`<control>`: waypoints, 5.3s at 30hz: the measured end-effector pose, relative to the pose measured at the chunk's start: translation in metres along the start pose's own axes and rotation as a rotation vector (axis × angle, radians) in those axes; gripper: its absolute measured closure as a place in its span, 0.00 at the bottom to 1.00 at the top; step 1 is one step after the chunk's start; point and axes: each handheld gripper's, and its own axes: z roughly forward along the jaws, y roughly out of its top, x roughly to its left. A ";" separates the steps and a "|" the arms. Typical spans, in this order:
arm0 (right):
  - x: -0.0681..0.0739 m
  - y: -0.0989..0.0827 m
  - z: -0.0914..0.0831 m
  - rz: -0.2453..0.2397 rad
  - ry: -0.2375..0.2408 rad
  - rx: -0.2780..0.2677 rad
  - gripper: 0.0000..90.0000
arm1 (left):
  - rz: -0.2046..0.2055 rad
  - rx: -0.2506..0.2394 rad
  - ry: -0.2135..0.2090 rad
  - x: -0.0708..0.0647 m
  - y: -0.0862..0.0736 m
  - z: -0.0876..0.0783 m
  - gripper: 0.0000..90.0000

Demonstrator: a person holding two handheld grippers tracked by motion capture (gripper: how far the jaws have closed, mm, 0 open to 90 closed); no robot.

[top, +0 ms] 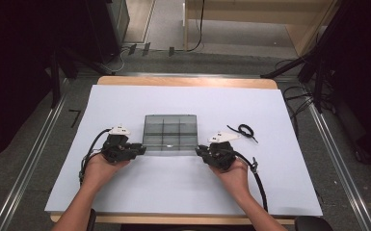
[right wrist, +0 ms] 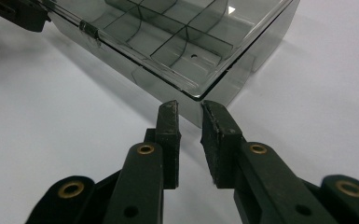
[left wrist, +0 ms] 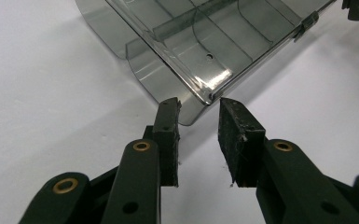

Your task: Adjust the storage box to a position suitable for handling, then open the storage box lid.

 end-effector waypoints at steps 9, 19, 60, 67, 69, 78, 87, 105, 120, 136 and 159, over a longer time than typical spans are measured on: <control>0.000 0.001 0.001 -0.001 -0.008 -0.002 0.87 | 0.005 0.001 -0.003 -0.001 0.001 0.001 0.78; -0.001 0.002 0.002 -0.004 -0.010 -0.003 0.87 | 0.004 0.007 -0.006 -0.001 0.002 0.000 0.79; 0.001 0.005 0.000 0.000 -0.012 -0.020 0.89 | -0.006 -0.019 0.017 -0.002 0.006 -0.005 0.80; 0.002 0.007 -0.001 0.000 -0.009 -0.030 0.89 | -0.001 -0.033 0.015 -0.004 0.008 -0.007 0.80; 0.002 0.008 -0.001 -0.001 -0.010 -0.031 0.88 | 0.002 -0.034 0.018 -0.004 0.008 -0.008 0.80; 0.002 0.014 -0.003 0.008 0.000 -0.040 0.85 | 0.002 -0.060 0.031 -0.006 0.012 -0.009 0.77; 0.002 0.017 -0.003 0.005 -0.001 -0.040 0.82 | -0.009 -0.058 0.028 -0.004 0.014 -0.009 0.72; 0.004 0.027 -0.002 -0.020 -0.008 -0.046 0.75 | -0.020 -0.077 0.026 -0.001 0.021 -0.012 0.62; 0.001 0.037 -0.004 -0.029 -0.005 -0.051 0.72 | -0.017 -0.083 0.041 0.001 0.033 -0.012 0.53; -0.006 0.050 -0.007 -0.039 -0.018 -0.058 0.70 | -0.012 -0.095 0.052 0.004 0.046 -0.016 0.50; -0.011 0.070 -0.012 -0.061 -0.031 -0.082 0.70 | 0.007 -0.113 0.062 0.004 0.066 -0.020 0.49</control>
